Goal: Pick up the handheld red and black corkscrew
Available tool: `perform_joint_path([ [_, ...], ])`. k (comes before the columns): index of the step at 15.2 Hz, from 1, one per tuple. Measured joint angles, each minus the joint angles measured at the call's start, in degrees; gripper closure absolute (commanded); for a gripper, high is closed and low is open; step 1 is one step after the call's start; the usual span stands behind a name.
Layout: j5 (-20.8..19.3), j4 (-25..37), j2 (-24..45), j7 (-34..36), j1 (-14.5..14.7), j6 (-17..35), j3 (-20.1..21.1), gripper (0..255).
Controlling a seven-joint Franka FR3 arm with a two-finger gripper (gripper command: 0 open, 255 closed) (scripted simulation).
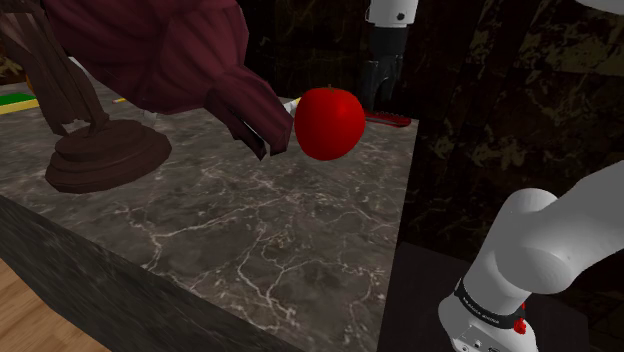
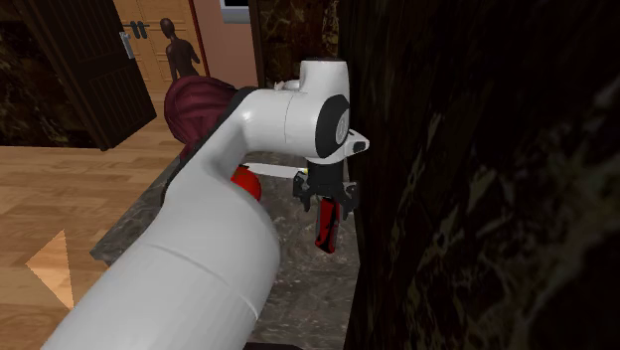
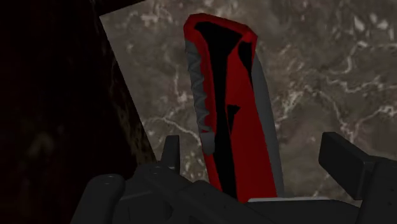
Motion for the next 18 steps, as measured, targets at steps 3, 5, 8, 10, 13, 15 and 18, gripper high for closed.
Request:
perform_joint_path([
  [3, 0.22, 5.80, 5.57, -3.49, 1.22, -0.62, -0.19, 0],
  [5, 0.21, 5.03, 5.86, -4.01, 1.36, 0.39, -0.27, 0],
  [8, 0.14, 2.68, 5.62, -4.20, 1.36, 2.49, -0.40, 0],
  [10, 0.08, 0.76, 5.23, -4.29, 1.30, 4.01, -0.54, 0],
  [13, 0.08, 0.16, 5.09, -4.24, 1.31, 4.49, -0.52, 255],
  [15, 0.07, 0.11, 5.05, -4.25, 1.32, 4.57, -0.51, 255],
  [18, 0.06, 0.10, 5.04, -4.25, 1.32, 4.60, -0.52, 255],
])
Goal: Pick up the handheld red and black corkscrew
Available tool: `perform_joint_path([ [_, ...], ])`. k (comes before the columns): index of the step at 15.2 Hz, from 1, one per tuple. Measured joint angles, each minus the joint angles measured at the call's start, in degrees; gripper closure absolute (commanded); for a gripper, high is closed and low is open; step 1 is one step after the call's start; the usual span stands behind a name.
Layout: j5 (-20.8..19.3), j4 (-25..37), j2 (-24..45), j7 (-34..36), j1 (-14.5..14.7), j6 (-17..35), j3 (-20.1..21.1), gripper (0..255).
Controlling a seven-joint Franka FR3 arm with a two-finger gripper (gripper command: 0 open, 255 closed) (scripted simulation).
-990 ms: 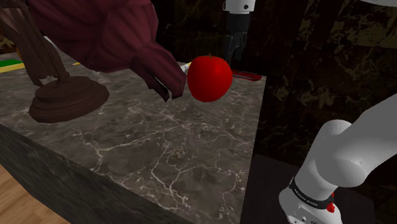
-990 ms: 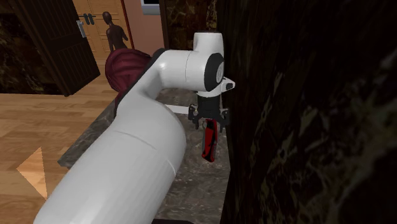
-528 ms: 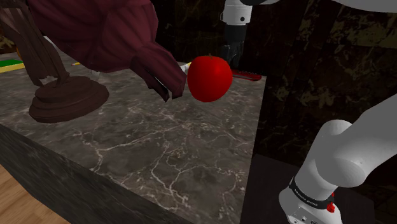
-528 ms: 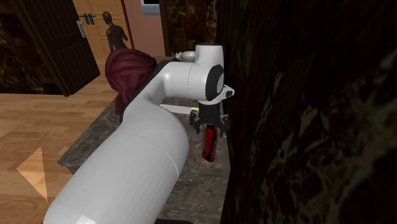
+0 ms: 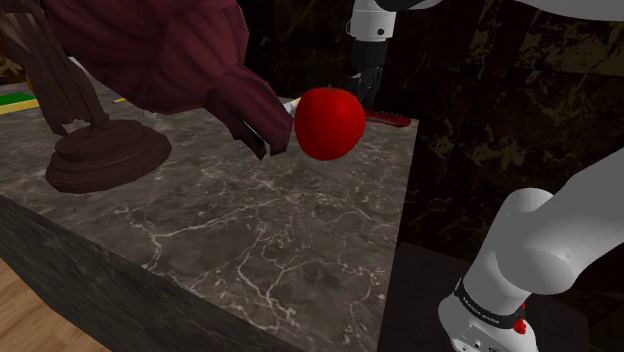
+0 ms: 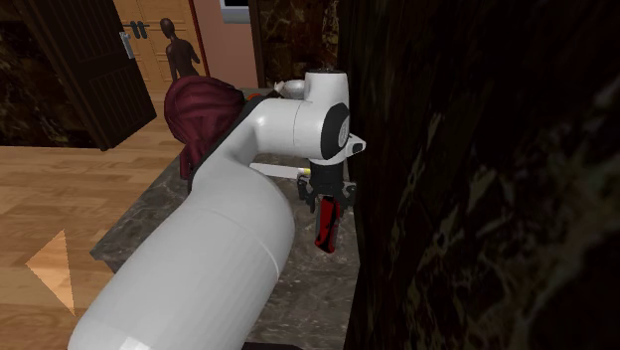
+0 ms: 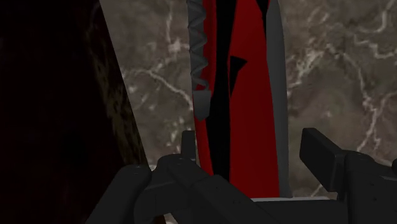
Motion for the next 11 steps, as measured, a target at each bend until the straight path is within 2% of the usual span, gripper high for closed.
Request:
perform_joint_path([
  [4, 0.02, 0.34, -0.03, 0.04, 0.01, -0.40, 0.04, 255],
  [11, 0.10, 6.87, 1.53, -0.25, 0.02, -5.40, 0.08, 255],
])
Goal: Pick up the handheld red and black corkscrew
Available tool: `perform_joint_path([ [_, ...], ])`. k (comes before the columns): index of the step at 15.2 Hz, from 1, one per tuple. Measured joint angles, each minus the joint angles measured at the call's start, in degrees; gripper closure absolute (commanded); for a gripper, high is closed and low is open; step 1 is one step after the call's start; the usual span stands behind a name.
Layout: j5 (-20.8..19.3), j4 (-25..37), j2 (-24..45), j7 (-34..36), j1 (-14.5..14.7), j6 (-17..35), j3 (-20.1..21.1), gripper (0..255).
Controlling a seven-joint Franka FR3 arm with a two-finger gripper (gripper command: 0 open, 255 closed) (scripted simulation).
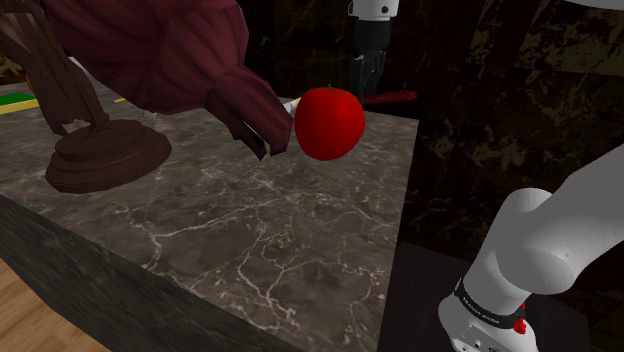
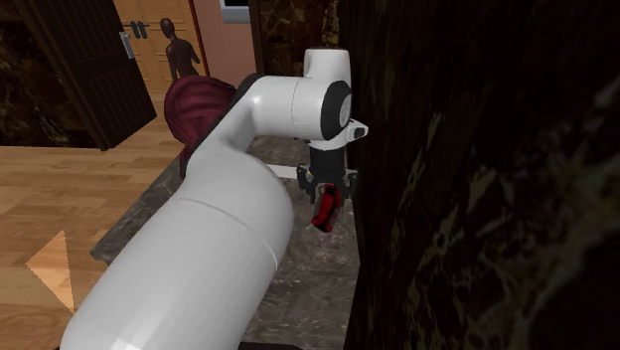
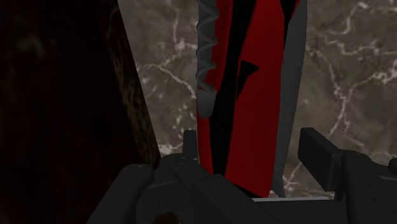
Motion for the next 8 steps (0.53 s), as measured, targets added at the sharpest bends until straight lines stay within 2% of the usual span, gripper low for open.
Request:
perform_joint_path([
  [8, 0.08, 8.39, 2.57, -0.32, 0.03, -5.81, 0.07, 255],
])
